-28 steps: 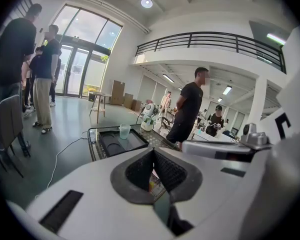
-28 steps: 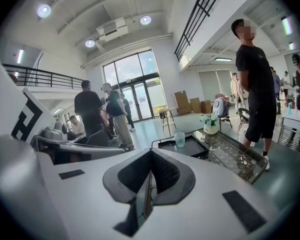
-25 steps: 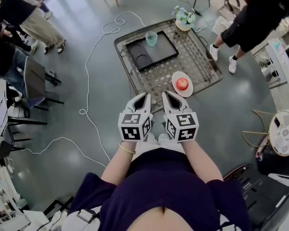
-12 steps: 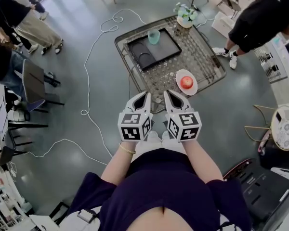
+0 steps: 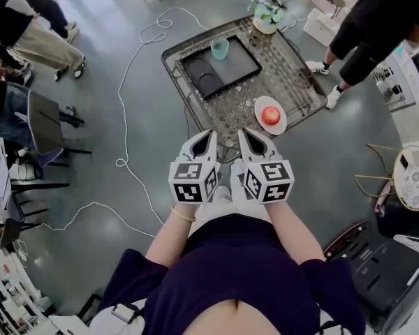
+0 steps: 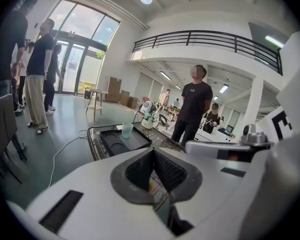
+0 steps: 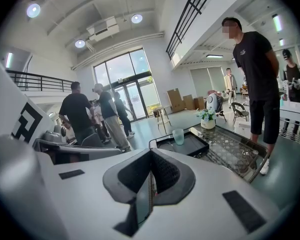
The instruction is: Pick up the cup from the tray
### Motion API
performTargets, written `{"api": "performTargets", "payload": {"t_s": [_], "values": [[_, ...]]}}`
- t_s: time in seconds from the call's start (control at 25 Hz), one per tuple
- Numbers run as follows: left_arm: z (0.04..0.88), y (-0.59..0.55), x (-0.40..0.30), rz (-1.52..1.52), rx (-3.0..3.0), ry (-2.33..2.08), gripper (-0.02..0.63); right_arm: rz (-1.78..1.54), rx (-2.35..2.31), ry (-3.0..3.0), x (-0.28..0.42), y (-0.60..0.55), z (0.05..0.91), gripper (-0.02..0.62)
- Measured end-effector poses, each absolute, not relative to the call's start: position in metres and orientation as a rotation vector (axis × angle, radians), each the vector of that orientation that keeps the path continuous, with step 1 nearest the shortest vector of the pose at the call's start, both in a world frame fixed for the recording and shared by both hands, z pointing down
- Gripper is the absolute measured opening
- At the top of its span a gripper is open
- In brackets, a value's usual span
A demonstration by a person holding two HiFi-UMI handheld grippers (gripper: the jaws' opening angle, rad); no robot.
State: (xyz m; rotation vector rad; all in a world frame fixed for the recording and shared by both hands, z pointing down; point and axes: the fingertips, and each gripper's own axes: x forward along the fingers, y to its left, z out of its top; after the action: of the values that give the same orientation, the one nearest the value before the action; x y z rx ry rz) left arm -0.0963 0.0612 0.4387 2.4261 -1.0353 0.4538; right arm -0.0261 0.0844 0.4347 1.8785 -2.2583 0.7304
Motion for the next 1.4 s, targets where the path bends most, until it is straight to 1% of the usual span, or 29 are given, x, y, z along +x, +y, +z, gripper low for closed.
{"api": "performTargets", "payload": {"t_s": [0.4, 0.92, 1.4], "values": [[0.443, 0.023, -0.078, 0.457, 2.407, -1.063, 0.009, 0.697, 1.808, -2.301, -0.015, 0.035, 0.436, 0.009], [0.443, -0.057, -0.039, 0.441, 2.341, -1.177, 0.009, 0.700, 1.697, -2.347, 0.028, -0.053, 0.437, 0.009], [0.450, -0.119, -0.003, 0.447, 2.294, -1.241, 0.009, 0.707, 1.618, -2.335, 0.065, -0.110, 0.449, 0.009]]}}
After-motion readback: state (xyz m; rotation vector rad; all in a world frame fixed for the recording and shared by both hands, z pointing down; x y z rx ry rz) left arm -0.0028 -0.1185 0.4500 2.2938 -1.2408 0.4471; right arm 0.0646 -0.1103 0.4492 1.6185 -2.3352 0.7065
